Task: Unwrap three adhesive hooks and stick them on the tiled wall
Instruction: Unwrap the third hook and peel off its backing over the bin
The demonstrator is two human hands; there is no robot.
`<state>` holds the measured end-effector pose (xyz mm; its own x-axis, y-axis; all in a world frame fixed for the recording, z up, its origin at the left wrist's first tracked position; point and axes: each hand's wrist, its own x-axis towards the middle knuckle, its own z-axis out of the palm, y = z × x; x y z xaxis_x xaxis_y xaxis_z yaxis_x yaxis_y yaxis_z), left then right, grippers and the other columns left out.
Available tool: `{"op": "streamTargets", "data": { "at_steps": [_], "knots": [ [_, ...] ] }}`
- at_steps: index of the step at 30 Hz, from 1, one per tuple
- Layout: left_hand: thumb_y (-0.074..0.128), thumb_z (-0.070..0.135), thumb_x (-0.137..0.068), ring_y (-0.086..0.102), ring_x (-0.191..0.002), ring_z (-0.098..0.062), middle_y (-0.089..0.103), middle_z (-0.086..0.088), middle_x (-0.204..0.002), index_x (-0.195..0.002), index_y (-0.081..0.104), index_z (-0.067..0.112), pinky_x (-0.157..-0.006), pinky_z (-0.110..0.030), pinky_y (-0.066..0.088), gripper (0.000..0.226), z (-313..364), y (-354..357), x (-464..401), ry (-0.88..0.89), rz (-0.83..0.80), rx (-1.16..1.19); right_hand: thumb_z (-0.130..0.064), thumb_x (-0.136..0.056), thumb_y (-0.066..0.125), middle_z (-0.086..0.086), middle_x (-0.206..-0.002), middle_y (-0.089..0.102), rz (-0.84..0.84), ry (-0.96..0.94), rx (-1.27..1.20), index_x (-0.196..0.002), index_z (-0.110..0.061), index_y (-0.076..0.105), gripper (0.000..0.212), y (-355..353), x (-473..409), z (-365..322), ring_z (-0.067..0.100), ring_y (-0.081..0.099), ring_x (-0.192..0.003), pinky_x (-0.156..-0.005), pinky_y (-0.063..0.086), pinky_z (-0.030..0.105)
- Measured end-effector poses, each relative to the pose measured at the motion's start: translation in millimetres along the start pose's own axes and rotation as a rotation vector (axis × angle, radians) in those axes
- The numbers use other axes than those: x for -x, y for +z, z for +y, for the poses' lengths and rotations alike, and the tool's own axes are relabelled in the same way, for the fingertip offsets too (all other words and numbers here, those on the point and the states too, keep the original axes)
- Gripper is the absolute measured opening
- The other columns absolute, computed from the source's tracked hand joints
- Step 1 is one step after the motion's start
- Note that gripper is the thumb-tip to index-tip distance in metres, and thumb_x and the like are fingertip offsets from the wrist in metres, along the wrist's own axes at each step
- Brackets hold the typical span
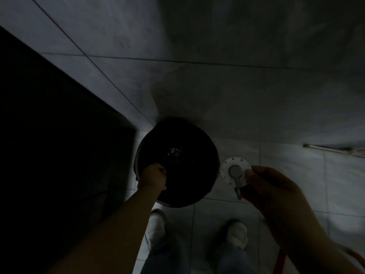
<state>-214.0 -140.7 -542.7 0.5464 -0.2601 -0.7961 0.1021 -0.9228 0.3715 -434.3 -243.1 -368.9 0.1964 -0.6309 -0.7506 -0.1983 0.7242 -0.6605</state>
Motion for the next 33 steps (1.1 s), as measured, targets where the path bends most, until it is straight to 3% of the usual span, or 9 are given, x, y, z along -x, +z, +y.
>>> {"op": "streamTargets", "data": {
  "at_steps": [4,7,9,12,14,18,21,27,33],
  "knots": [
    [0.045,-0.001,-0.094,0.061,-0.097,-0.045,0.057,-0.028,-0.120,-0.112,0.057,0.001,-0.081,-0.053,0.056,0.022,1.9,3.0,-10.4,-0.017,-0.102,0.008,-0.010,-0.086,0.055,-0.005,-0.068,0.075,-0.035,-0.036,0.017,-0.084,-0.011,0.064,0.009,-8.2,-3.5,3.1,0.001,0.069,-0.057,-0.043,0.048,0.008],
    [0.045,0.007,-0.096,0.061,-0.082,-0.036,0.058,-0.024,-0.121,-0.124,0.054,0.002,-0.082,-0.048,0.057,0.030,2.7,2.2,-7.1,-0.023,-0.113,-0.032,-0.007,-0.087,0.055,0.000,-0.069,0.075,-0.042,-0.038,0.009,-0.084,-0.008,0.064,0.010,-4.8,-6.1,5.7,0.004,0.069,-0.058,-0.047,0.051,0.011],
    [0.049,0.009,-0.096,0.059,-0.077,-0.031,0.060,-0.021,-0.113,-0.119,0.058,0.002,-0.080,-0.046,0.058,0.026,5.5,1.2,4.7,0.003,-0.118,-0.025,-0.009,-0.088,0.055,-0.002,-0.068,0.075,-0.047,-0.025,0.025,-0.085,-0.009,0.064,0.010,1.7,-5.4,3.6,0.005,0.070,-0.062,-0.050,0.053,0.014],
    [0.048,0.003,-0.095,0.056,-0.065,-0.016,0.059,-0.014,-0.099,-0.098,0.061,0.004,-0.051,-0.017,0.053,0.013,14.4,-5.5,40.5,-0.013,-0.155,0.145,-0.011,-0.087,0.057,0.001,-0.076,0.074,-0.024,-0.016,0.029,-0.086,-0.009,0.065,0.008,14.4,-2.7,-0.2,0.010,0.071,-0.067,-0.062,0.054,0.021],
    [0.048,0.003,-0.095,0.058,-0.054,-0.007,0.059,-0.006,-0.083,-0.111,0.060,0.002,-0.039,-0.007,0.043,0.020,21.8,-13.2,70.0,-0.040,-0.172,0.260,-0.010,-0.087,0.059,0.006,-0.081,0.074,-0.015,-0.033,0.031,-0.086,-0.007,0.066,0.008,23.3,-1.5,-0.2,0.016,0.071,-0.072,-0.066,0.054,0.025],
    [0.049,0.009,-0.095,0.059,-0.066,-0.012,0.065,0.001,-0.083,-0.113,0.063,0.004,-0.058,-0.021,0.045,0.023,40.8,-38.2,129.2,-0.015,-0.184,0.476,-0.010,-0.085,0.064,0.011,-0.083,0.074,-0.025,-0.088,0.072,-0.083,-0.007,0.068,0.005,44.4,5.2,-9.7,0.023,0.071,-0.080,-0.068,0.056,0.028],
    [0.049,0.013,-0.094,0.066,-0.076,-0.015,0.069,-0.001,-0.093,-0.099,0.066,0.015,-0.067,-0.024,0.047,0.018,57.9,-52.8,167.3,0.045,-0.162,0.624,-0.012,-0.083,0.067,-0.002,-0.074,0.074,-0.043,-0.183,0.179,-0.080,-0.014,0.069,0.004,53.5,11.1,-18.8,0.012,0.071,-0.074,-0.069,0.058,0.027],
    [0.053,0.031,-0.092,0.063,-0.110,-0.027,0.066,-0.010,-0.120,-0.121,0.062,0.018,-0.098,-0.045,0.050,0.033,97.2,-55.7,211.1,0.070,-0.238,0.706,-0.025,-0.082,0.069,-0.019,-0.076,0.072,-0.112,-0.431,0.369,-0.080,-0.033,0.067,0.009,59.5,38.4,-33.0,-0.006,0.066,-0.071,-0.060,0.047,0.004],
    [0.055,0.029,-0.091,0.067,-0.104,-0.022,0.070,-0.009,-0.114,-0.109,0.067,0.022,-0.093,-0.038,0.053,0.023,104.1,-56.3,220.0,0.066,-0.291,0.754,-0.025,-0.074,0.076,-0.019,-0.090,0.066,-0.029,-0.625,0.483,-0.092,-0.034,0.067,0.022,57.9,52.1,-24.2,-0.005,0.061,-0.086,-0.069,0.044,0.002]
  ]
}}
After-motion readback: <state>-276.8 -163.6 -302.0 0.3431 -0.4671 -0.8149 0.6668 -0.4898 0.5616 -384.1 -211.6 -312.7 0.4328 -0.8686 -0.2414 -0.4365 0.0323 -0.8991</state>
